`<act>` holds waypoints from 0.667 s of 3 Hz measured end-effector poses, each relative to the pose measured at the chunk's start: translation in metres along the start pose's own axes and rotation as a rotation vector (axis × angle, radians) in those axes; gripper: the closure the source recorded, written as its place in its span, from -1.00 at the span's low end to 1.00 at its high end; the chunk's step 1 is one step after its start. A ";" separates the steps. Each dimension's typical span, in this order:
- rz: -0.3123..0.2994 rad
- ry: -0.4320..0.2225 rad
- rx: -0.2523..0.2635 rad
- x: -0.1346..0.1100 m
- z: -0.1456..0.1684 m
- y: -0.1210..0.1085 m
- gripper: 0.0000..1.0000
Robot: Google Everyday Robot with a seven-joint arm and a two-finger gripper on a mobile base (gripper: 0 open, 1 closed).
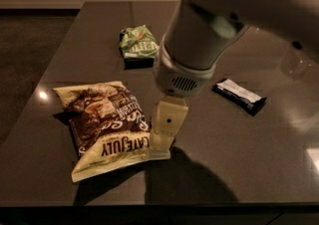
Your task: Pick brown chip bag
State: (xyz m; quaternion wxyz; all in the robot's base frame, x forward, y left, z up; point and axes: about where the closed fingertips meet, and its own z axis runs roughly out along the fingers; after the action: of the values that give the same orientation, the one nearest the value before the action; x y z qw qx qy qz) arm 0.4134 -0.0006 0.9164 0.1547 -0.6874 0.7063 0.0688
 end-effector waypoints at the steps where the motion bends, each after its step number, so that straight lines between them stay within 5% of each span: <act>1: -0.010 -0.004 -0.015 -0.014 0.021 0.007 -1.00; 2: 0.007 -0.038 0.012 -0.037 0.045 0.009 -1.00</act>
Offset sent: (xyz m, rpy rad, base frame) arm -0.0011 0.0577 -0.0390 0.0562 -0.0184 -0.0199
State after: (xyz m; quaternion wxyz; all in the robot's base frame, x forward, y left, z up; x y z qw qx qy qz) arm 0.4100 0.0492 0.8843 0.1720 -0.6827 0.7059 0.0782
